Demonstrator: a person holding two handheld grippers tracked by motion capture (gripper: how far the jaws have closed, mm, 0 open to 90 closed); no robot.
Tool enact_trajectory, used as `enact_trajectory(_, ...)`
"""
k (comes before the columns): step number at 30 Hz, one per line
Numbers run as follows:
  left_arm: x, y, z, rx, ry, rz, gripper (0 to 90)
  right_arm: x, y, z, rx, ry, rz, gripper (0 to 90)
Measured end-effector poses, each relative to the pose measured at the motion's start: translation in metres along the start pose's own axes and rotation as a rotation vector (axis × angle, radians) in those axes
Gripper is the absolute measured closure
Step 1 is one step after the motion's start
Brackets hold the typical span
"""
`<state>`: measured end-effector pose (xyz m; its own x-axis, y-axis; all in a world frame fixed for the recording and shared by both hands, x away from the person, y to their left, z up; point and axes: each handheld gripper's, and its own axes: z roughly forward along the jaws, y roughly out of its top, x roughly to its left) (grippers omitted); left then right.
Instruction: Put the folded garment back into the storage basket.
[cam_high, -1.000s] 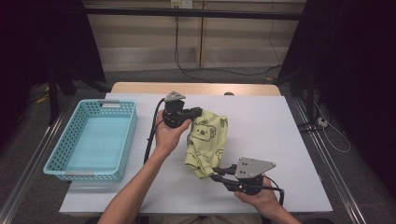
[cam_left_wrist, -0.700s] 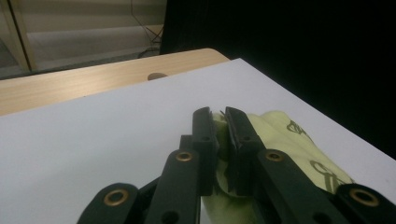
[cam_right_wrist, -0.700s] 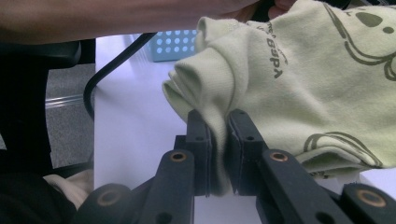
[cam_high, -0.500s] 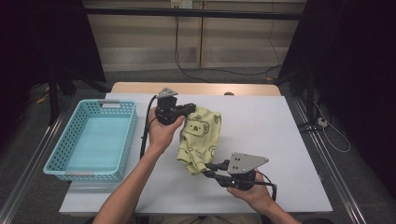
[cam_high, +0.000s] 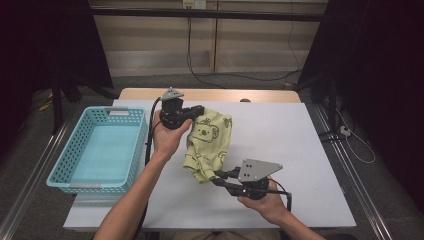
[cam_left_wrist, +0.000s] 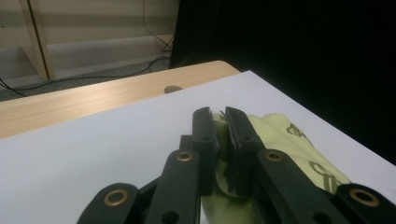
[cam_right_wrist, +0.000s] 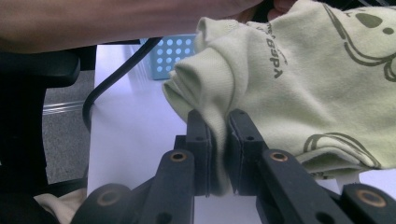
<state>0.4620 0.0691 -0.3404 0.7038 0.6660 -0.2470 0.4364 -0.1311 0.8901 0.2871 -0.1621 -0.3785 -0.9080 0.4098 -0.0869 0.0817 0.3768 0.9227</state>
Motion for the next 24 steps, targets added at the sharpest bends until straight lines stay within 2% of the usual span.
enact_trajectory(4, 0.004, 0.0, -0.003, -0.002, 0.005, -0.004, 83.6, 0.0, 0.003, 0.004, -0.006, 0.006, -0.003, 80.5)
enact_trajectory(5, 0.004, 0.0, -0.004, 0.005, -0.001, -0.019, 83.5, 0.0, 0.004, 0.005, -0.006, 0.009, -0.008, 80.5)
enact_trajectory(6, 0.006, 0.001, -0.005, -0.001, 0.011, -0.005, 83.6, 0.0, 0.004, 0.006, -0.01, 0.011, -0.003, 80.5)
enact_trajectory(8, 0.008, 0.001, -0.006, -0.007, 0.007, -0.002, 83.5, 0.0, 0.007, 0.009, -0.006, 0.016, -0.013, 80.5)
enact_trajectory(24, 0.018, 0.009, -0.025, -0.02, 0.047, -0.002, 83.5, 0.0, 0.025, 0.028, -0.037, 0.05, -0.041, 80.5)
